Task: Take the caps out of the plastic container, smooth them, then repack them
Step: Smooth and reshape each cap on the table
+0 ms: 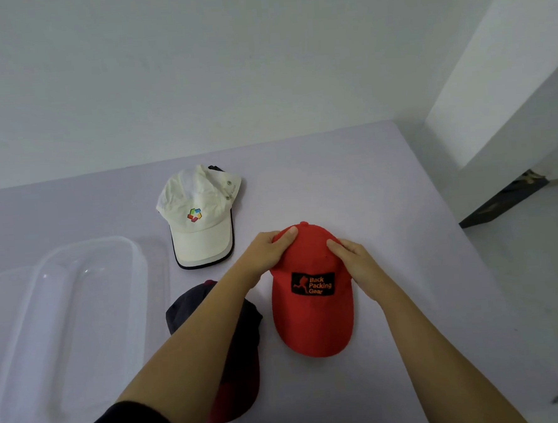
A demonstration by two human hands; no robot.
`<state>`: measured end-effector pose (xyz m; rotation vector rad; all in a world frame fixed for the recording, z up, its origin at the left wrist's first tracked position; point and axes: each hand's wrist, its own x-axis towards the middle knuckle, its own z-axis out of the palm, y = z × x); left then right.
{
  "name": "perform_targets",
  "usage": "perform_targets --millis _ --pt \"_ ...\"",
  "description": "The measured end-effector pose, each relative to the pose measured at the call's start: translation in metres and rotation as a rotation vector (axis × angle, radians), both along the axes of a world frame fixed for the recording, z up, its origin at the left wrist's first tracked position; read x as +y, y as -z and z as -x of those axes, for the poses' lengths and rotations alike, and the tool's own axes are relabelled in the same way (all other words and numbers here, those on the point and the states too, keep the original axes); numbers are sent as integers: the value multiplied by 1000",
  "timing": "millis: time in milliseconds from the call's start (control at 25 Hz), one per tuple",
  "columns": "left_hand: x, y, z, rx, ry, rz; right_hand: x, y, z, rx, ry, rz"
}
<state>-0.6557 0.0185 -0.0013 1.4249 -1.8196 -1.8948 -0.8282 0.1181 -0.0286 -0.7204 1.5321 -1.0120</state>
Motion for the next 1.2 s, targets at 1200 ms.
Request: perform_targets --millis 1200 --pt "106 66 -15 -418 195 403 128 71 -29 707 -536 66"
